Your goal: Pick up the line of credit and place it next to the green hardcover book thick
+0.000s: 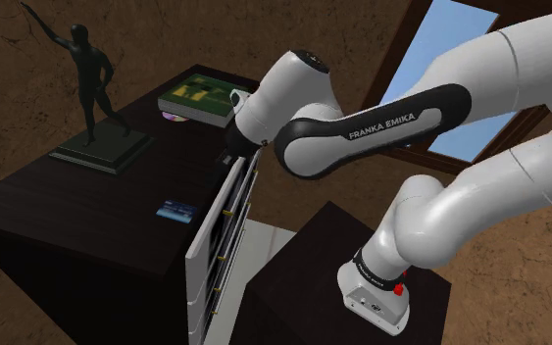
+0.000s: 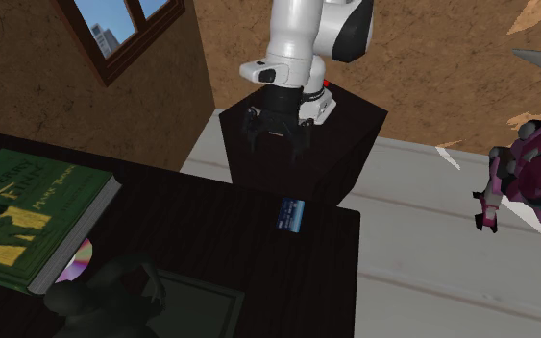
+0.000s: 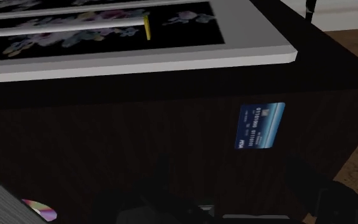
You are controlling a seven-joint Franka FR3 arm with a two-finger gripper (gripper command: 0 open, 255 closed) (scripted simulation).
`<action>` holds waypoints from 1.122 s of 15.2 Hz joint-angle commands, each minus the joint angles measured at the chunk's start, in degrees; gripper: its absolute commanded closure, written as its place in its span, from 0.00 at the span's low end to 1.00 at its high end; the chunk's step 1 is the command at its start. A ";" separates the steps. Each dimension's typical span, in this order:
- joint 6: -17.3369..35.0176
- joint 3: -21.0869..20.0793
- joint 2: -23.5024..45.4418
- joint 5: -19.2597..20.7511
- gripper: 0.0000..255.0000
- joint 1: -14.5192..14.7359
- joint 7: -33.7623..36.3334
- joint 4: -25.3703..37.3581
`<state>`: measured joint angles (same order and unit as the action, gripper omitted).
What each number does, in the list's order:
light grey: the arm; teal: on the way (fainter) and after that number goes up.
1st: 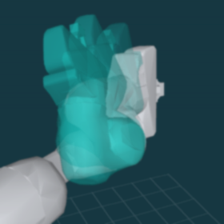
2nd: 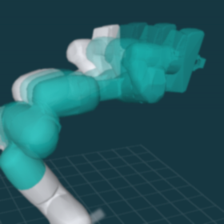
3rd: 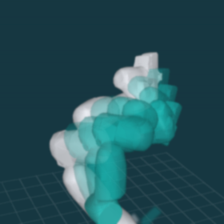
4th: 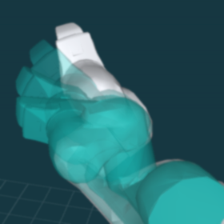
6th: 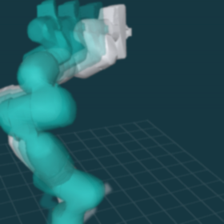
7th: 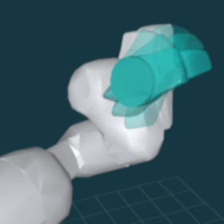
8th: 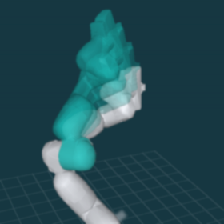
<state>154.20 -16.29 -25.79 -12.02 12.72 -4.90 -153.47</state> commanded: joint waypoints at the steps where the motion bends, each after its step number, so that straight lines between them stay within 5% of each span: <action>1: 6.83 -1.79 4.67 0.01 0.00 0.37 0.48 -0.22; 6: 19.42 -9.32 16.37 6.90 0.00 -3.82 6.51 3.15; 10: 24.26 -18.55 22.88 24.09 0.00 -14.79 20.14 5.97; 12: 24.80 -21.00 25.63 37.14 0.00 -19.46 30.51 7.68; 13: 24.76 -20.85 27.17 44.65 0.00 -20.46 36.54 8.88; 15: 24.50 -16.89 30.01 56.47 0.00 -18.04 46.20 11.35; 17: 24.51 -14.80 30.70 58.74 0.00 -16.22 48.11 11.98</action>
<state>178.74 -32.29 4.29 43.73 -4.43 40.69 -142.05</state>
